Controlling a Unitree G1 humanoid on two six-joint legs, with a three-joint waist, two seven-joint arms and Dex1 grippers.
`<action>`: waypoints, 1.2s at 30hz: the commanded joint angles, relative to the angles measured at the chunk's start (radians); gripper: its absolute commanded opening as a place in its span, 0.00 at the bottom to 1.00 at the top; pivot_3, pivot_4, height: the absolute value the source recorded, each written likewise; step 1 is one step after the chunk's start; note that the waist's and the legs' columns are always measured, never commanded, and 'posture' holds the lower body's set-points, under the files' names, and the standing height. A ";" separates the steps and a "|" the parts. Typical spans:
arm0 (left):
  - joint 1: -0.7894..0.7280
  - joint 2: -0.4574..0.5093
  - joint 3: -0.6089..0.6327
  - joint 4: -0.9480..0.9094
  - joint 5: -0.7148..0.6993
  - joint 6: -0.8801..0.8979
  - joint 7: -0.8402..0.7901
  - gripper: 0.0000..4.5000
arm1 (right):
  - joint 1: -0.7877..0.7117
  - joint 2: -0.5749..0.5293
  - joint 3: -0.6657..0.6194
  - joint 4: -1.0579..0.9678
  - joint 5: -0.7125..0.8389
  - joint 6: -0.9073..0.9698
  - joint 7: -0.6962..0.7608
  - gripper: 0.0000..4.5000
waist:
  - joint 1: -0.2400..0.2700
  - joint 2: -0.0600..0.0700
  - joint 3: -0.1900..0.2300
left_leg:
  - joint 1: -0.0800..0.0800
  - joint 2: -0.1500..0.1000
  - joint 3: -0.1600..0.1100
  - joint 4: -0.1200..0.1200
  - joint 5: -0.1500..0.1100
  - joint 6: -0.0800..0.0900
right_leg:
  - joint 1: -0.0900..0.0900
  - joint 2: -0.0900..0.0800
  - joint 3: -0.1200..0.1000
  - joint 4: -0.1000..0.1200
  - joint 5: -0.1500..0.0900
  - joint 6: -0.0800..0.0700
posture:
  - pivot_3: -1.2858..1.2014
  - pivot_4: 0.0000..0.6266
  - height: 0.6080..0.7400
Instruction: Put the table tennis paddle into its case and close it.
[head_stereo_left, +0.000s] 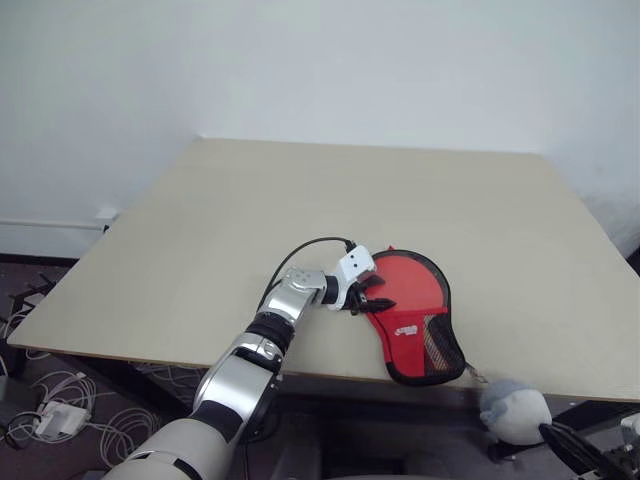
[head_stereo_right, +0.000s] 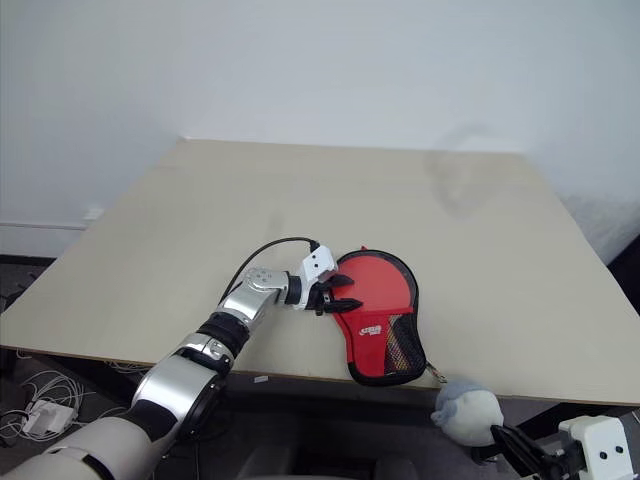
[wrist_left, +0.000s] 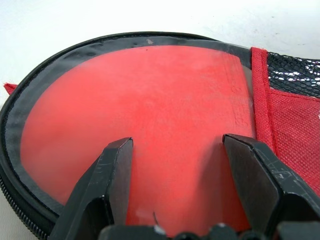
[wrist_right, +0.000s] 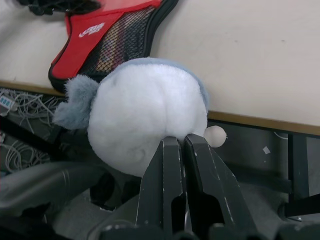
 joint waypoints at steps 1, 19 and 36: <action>0.016 0.000 -0.024 0.038 0.033 0.024 -0.016 0.69 | -0.011 -0.030 -0.022 -0.026 -0.017 -0.023 0.010 0.01 | -0.001 -0.001 0.000 | 0.000 0.000 0.000 0.000 0.000 0.000 | 0.000 0.000 0.000 0.000 0.000 0.000 | 0.52 0.00 0.91; 0.081 0.034 -0.027 -0.078 0.020 0.049 -0.056 0.69 | -0.609 -0.075 0.176 0.238 -0.021 0.174 -0.338 0.01 | -0.006 0.000 -0.005 | -0.003 0.000 -0.001 0.002 0.003 0.005 | -0.002 0.003 0.001 0.001 0.003 -0.005 | 0.52 0.00 0.91; 0.067 0.055 0.032 -0.077 -0.017 0.012 -0.031 0.69 | -0.769 0.009 0.004 0.310 -0.076 0.096 -0.500 0.89 | -0.015 0.000 -0.006 | -0.003 0.000 -0.001 0.002 0.003 0.005 | -0.002 0.004 0.002 0.003 0.004 -0.004 | 0.52 0.00 0.91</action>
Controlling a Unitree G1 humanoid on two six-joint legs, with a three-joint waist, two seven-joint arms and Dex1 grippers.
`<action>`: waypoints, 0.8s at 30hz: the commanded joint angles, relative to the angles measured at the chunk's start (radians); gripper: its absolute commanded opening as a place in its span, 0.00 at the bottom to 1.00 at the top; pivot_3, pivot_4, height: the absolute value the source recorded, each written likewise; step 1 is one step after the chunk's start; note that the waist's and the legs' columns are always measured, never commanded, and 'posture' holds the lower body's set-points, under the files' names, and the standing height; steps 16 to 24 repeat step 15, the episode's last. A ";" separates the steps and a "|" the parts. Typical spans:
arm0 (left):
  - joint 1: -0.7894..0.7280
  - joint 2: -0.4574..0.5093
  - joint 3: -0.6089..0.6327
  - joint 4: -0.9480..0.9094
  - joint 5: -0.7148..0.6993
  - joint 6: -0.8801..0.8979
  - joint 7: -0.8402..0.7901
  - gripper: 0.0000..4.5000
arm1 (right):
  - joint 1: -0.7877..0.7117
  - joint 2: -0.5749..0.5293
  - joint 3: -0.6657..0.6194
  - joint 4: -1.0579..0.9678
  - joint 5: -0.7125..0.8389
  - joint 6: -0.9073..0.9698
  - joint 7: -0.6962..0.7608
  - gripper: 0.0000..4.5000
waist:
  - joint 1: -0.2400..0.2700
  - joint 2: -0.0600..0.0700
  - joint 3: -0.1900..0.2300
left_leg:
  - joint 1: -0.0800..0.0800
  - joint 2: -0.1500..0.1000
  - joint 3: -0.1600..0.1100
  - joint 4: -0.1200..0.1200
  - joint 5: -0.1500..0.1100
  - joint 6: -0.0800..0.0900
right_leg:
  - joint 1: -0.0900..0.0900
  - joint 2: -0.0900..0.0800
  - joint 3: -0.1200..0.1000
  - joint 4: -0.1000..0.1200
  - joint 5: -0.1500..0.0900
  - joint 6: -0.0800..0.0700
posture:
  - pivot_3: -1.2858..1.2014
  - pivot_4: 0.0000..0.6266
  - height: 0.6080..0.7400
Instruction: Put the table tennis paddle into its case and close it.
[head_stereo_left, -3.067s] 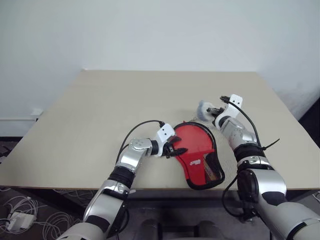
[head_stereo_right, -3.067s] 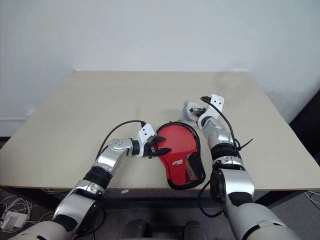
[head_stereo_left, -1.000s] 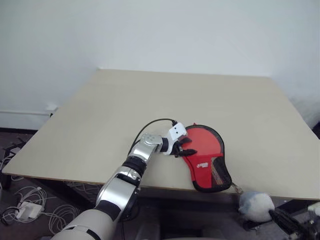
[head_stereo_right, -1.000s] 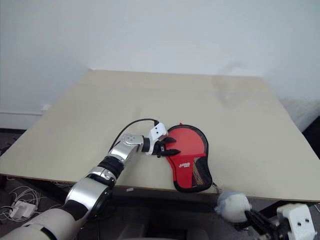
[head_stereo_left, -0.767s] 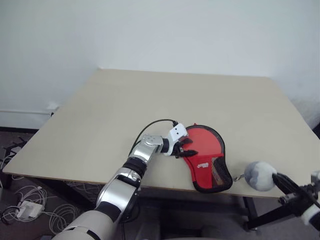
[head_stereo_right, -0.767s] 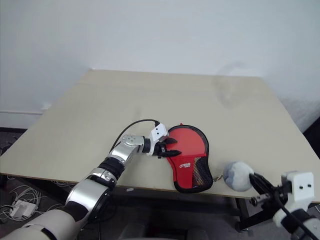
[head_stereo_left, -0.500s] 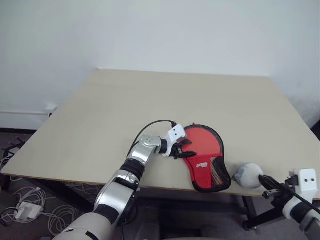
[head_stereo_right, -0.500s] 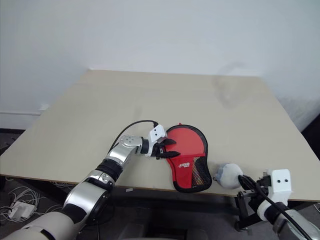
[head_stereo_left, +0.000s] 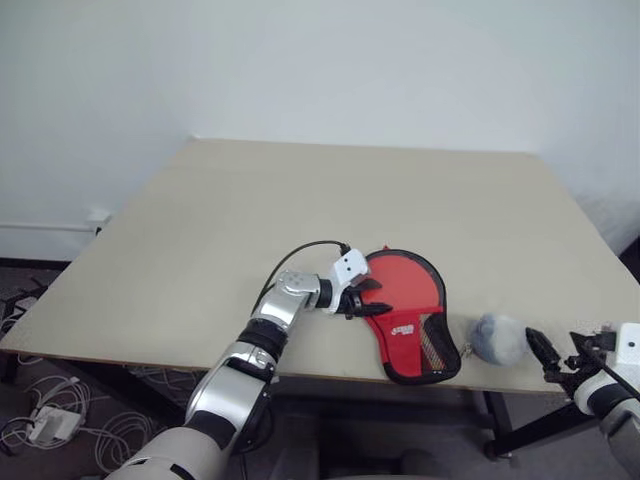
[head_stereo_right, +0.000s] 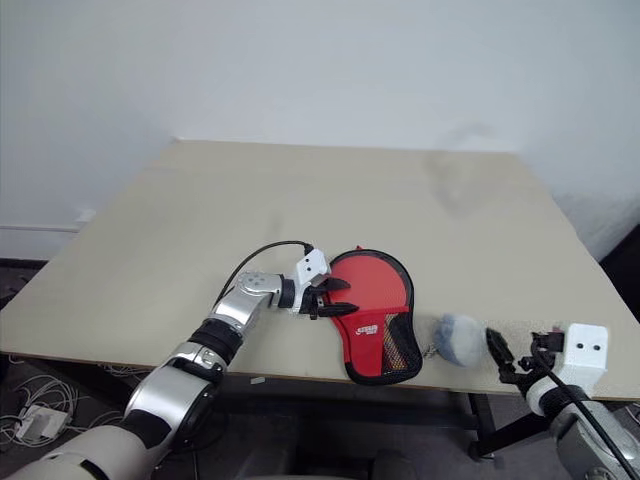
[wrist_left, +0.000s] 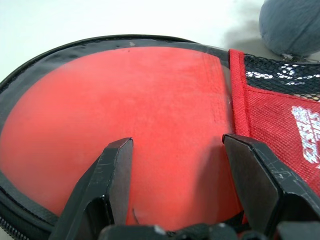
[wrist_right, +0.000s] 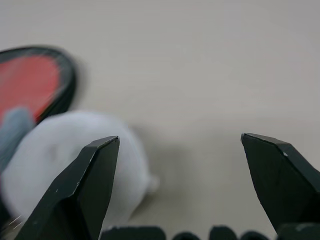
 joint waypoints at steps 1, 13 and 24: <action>-0.006 0.013 0.027 0.038 -0.010 -0.014 0.018 0.69 | -0.044 0.028 -0.084 -0.042 0.039 -0.048 -0.032 0.89 | -0.001 0.000 0.000 | 0.000 0.000 0.000 0.000 0.000 0.000 | 0.000 0.000 0.000 0.000 0.000 0.000 | 0.52 0.00 0.91; -0.026 0.219 0.131 -0.150 -0.130 0.107 -0.157 0.69 | -0.185 0.035 0.072 -0.163 0.252 -0.120 0.145 0.89 | -0.014 0.000 0.002 | -0.004 0.001 0.000 0.000 0.001 0.001 | -0.002 0.002 0.001 0.002 0.001 0.001 | 0.52 0.00 0.91; 0.024 0.278 0.131 -0.239 -0.145 0.152 -0.190 0.69 | -0.229 0.041 0.111 -0.137 0.242 -0.127 0.143 0.89 | -0.014 0.000 0.002 | -0.006 0.001 -0.001 0.001 0.001 0.001 | -0.003 0.001 0.000 0.002 0.001 0.001 | 0.52 0.00 0.91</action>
